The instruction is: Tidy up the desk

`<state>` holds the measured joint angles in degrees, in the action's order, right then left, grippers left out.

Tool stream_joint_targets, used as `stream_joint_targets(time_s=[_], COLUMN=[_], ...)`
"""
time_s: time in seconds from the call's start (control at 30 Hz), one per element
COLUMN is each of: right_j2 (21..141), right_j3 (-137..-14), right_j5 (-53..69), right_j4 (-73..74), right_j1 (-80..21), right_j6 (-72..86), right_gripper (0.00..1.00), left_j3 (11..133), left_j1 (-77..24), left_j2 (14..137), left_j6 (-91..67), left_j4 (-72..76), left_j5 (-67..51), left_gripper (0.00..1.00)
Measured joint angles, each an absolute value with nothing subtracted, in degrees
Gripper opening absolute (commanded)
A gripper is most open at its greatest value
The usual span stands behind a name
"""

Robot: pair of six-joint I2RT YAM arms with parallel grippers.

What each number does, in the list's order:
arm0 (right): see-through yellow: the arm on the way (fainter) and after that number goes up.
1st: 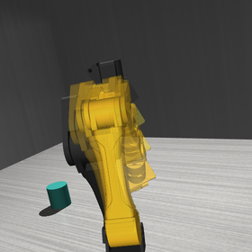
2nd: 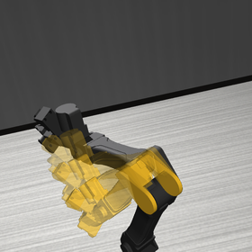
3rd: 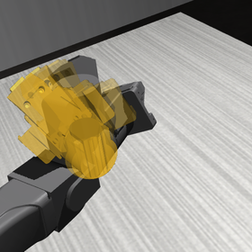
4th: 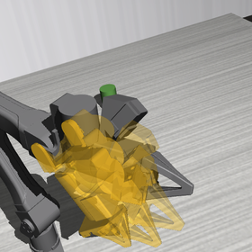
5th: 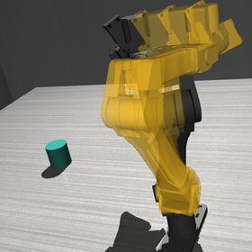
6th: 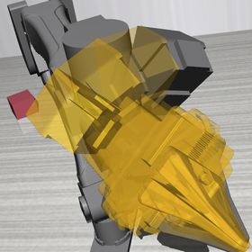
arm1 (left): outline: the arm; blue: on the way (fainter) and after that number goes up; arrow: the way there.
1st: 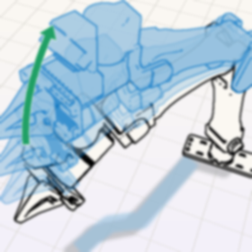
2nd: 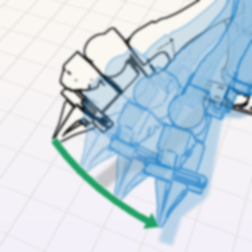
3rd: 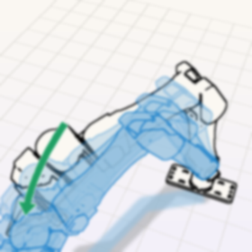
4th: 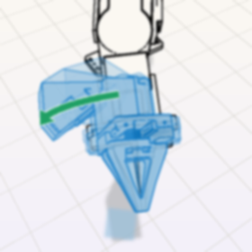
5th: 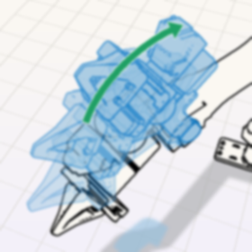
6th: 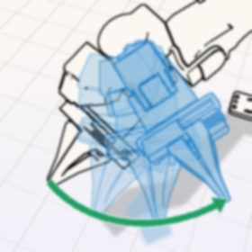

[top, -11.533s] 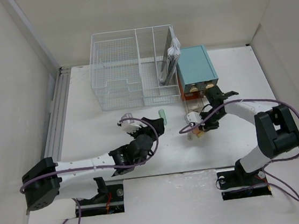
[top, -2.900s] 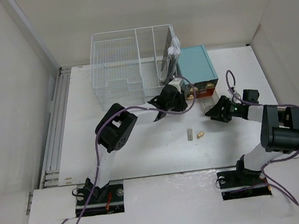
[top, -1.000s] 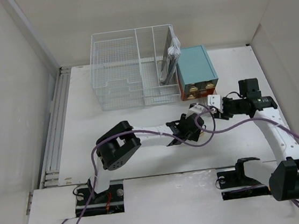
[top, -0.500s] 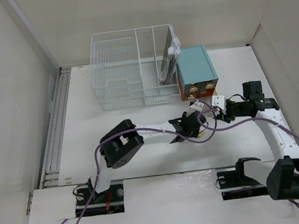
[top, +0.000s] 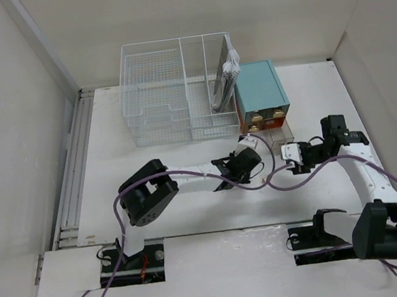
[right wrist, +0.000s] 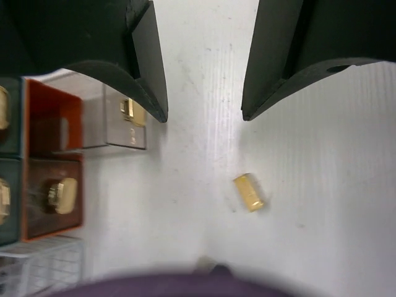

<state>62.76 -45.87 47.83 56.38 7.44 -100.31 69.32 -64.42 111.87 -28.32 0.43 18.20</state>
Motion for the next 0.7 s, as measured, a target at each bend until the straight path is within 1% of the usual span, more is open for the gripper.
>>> stream_joint_targets(time_s=[0.1,0.17,0.27,0.37,0.5,0.7], right_j2=[66.0,67.9,70.2,73.7,78.2,84.3], right_j3=[-45.0,-45.1,-45.7,-47.5,-50.5,-53.5], right_j5=[47.3,47.0,46.6,45.6,43.5,39.7], right_j4=[58.5,58.8,59.4,60.1,60.4,60.5], right_j1=[7.4,6.9,5.1,2.7,-1.3,-8.9], right_j6=[-106.0,-108.6,-109.6,-109.7,-108.7,-103.8], right_gripper=[0.57,0.57,0.57,0.57,0.54,0.52], left_j3=[67.2,65.7,62.9,59.8,54.0,47.6], left_j1=[-63.0,-61.8,-60.1,-59.1,-58.8,-56.6], left_j2=[108.9,106.3,101.2,95.7,87.2,75.7], left_j6=[-28.4,-28.4,-28.6,-29.1,-30.4,-32.2], left_j4=[-0.9,-1.0,-0.4,0.3,1.1,0.3], left_j5=[17.6,16.5,14.7,13.6,13.0,13.1], left_gripper=[0.05,0.00,0.00,0.00,0.00,0.00])
